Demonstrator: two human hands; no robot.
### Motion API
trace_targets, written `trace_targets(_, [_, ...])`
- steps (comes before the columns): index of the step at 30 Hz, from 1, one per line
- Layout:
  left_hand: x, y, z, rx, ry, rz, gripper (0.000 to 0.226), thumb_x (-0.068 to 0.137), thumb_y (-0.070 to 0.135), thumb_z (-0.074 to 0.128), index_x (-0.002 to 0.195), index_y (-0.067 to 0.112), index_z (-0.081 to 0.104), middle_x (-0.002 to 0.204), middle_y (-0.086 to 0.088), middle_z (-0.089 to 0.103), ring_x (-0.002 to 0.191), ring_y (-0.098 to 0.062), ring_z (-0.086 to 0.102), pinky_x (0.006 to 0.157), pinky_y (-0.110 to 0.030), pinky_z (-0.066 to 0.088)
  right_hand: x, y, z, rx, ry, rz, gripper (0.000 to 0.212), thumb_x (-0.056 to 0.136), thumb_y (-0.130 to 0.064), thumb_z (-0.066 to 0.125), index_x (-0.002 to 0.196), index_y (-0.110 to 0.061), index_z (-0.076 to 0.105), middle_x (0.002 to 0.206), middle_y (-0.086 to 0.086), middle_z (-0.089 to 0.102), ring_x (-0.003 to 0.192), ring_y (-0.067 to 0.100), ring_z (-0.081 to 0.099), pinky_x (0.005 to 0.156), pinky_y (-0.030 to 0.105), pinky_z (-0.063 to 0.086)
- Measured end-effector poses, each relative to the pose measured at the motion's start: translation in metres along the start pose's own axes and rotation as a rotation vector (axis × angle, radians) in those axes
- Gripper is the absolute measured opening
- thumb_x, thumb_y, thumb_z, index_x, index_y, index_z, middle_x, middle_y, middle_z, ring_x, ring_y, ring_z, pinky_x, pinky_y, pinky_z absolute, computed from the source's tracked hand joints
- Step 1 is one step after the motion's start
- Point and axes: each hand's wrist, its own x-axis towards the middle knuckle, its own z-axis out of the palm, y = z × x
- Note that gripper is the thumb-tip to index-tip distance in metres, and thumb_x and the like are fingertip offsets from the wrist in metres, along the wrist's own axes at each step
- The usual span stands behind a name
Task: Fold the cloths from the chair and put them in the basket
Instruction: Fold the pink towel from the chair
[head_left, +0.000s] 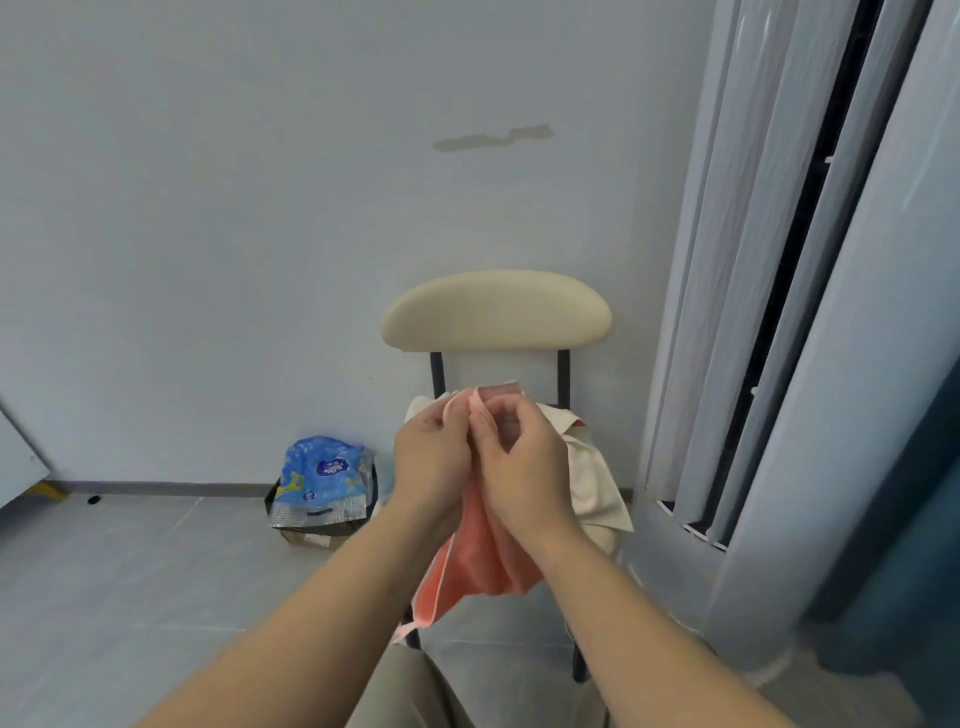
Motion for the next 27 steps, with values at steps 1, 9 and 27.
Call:
trace_targets(1, [-0.003, 0.002, 0.0, -0.054, -0.013, -0.029, 0.024, 0.103, 0.016, 0.055, 0.102, 0.012, 0.079, 0.099, -0.014, 0.078, 0.094, -0.025, 0.075, 0.084, -0.036, 0.061, -0.002, 0.003, 0.002, 0.01, 0.004, 0.009, 0.014, 0.096, -0.039, 0.068, 0.09, -0.027, 0.068, 0.086, -0.012, 0.073, 0.083, 0.004, 0.07, 0.08, 0.034, 0.057])
trace_targets(9, [-0.004, 0.013, -0.008, -0.239, -0.137, -0.151, 0.041, 0.105, 0.032, 0.053, 0.105, -0.004, 0.072, 0.091, -0.019, 0.075, 0.08, -0.023, 0.075, 0.067, -0.027, 0.06, 0.004, 0.008, -0.005, 0.007, -0.135, 0.012, 0.021, 0.093, -0.021, 0.064, 0.107, -0.026, 0.08, 0.106, -0.011, 0.074, 0.102, 0.003, 0.067, 0.096, 0.034, 0.054])
trace_targets(27, [0.033, 0.027, -0.045, 0.845, -0.381, 0.511, 0.012, 0.106, 0.025, 0.049, 0.115, 0.03, 0.053, 0.106, 0.023, 0.061, 0.098, 0.001, 0.057, 0.082, -0.019, 0.042, 0.052, 0.013, -0.056, -0.341, -0.271, -0.013, 0.035, 0.078, -0.013, 0.061, 0.1, -0.039, 0.069, 0.12, -0.007, 0.047, 0.119, 0.015, 0.043, 0.105, 0.03, 0.037])
